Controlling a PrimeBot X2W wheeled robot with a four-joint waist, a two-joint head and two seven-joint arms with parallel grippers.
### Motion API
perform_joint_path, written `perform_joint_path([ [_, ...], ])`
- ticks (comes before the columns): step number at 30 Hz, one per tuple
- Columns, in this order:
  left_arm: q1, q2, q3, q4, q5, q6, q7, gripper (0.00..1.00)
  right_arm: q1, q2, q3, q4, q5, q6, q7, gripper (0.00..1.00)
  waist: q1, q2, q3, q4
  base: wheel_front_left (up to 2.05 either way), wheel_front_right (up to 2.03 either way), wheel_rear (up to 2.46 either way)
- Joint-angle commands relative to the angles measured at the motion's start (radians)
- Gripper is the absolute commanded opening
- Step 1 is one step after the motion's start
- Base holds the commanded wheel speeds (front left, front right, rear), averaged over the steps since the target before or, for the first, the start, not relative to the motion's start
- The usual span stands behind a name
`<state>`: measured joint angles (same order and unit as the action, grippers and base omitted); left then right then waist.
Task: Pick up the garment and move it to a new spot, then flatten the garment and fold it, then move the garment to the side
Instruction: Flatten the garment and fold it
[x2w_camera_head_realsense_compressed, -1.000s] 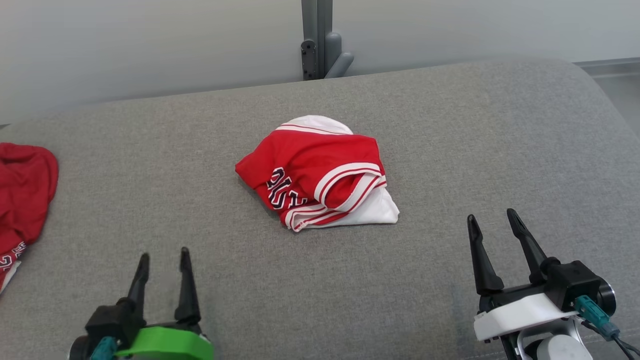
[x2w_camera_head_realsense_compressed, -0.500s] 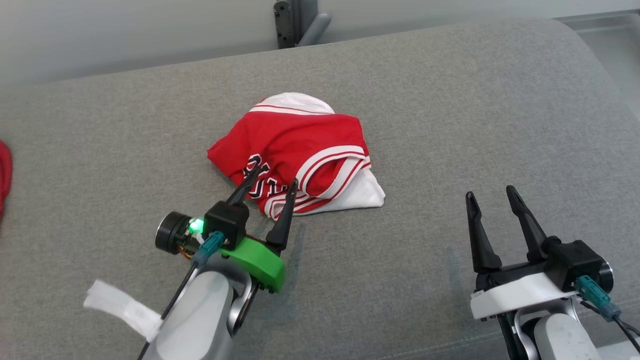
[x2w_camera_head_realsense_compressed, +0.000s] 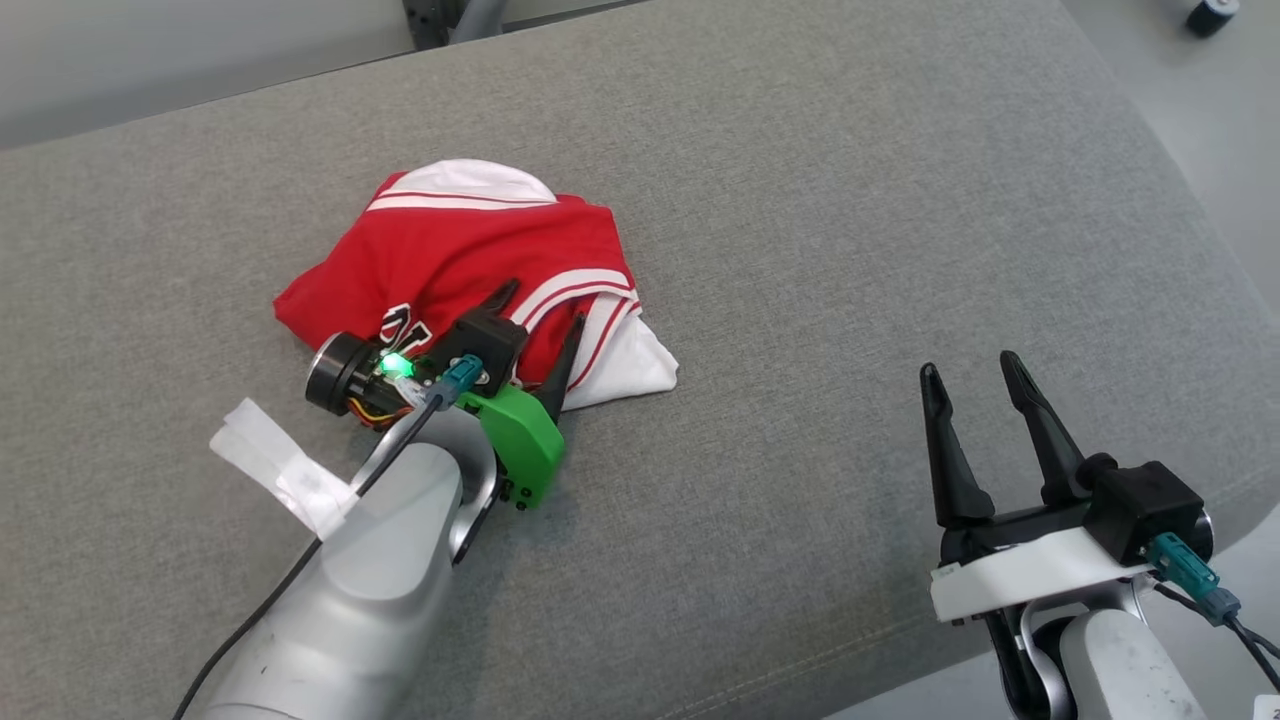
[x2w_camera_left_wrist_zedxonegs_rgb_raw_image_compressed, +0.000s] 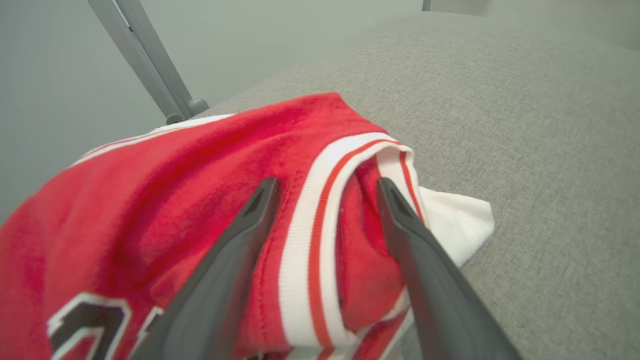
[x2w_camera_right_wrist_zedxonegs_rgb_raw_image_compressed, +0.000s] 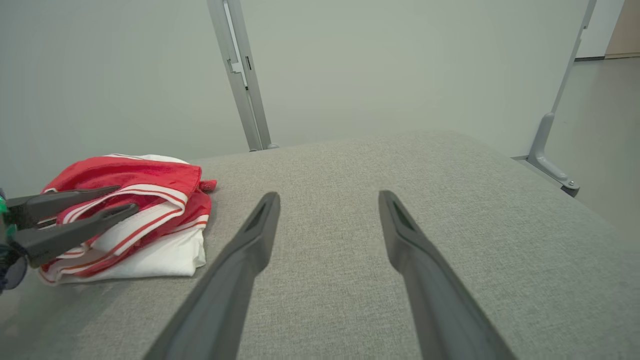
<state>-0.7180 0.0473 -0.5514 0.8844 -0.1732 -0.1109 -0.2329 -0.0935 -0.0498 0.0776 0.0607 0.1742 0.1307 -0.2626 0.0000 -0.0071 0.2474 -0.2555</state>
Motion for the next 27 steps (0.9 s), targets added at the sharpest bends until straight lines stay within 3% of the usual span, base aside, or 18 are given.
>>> perform_joint_path([
  [1,-0.024,0.006,0.0,0.02,-0.006,0.013,-0.002,1.0,-0.013,-0.001,0.002,0.001,0.004,0.0,-0.003,1.0,0.0,0.0071,0.019,-0.031,0.0,0.0,0.0],
  [2,-0.031,0.006,-0.003,0.033,-0.01,0.021,-0.004,0.82,-0.012,-0.001,0.002,0.001,0.005,0.0,-0.003,1.0,0.0,0.0071,0.018,-0.033,0.0,0.0,0.0],
  [4,-0.042,0.006,-0.008,0.054,-0.026,0.031,-0.008,0.07,-0.009,-0.001,0.003,0.001,0.006,0.0,-0.003,1.0,0.0,0.0071,0.015,-0.036,0.0,0.0,0.0],
  [5,-0.046,0.006,-0.012,0.06,-0.033,0.034,-0.01,0.0,-0.007,-0.001,0.002,0.001,0.007,0.0,-0.003,1.0,0.0,0.0071,0.013,-0.036,0.0,0.0,0.0],
  [12,-0.059,0.005,-0.061,-0.023,-0.093,0.037,-0.033,0.0,0.006,-0.001,0.009,0.001,0.002,0.0,-0.003,1.0,0.0,0.0071,-0.012,-0.021,0.0,0.0,0.0],
  [22,-0.097,0.005,-0.107,-0.451,-0.184,0.077,-0.032,0.0,0.011,-0.001,0.02,0.009,0.002,0.0,-0.003,1.0,0.0,0.0071,-0.032,-0.024,0.0,0.0,0.0],
  [27,-0.124,0.005,-0.127,-0.568,-0.247,0.095,-0.032,0.0,0.011,-0.001,0.023,0.013,0.002,0.0,-0.003,1.0,0.0,0.0071,-0.034,-0.031,0.0,0.0,0.0],
])
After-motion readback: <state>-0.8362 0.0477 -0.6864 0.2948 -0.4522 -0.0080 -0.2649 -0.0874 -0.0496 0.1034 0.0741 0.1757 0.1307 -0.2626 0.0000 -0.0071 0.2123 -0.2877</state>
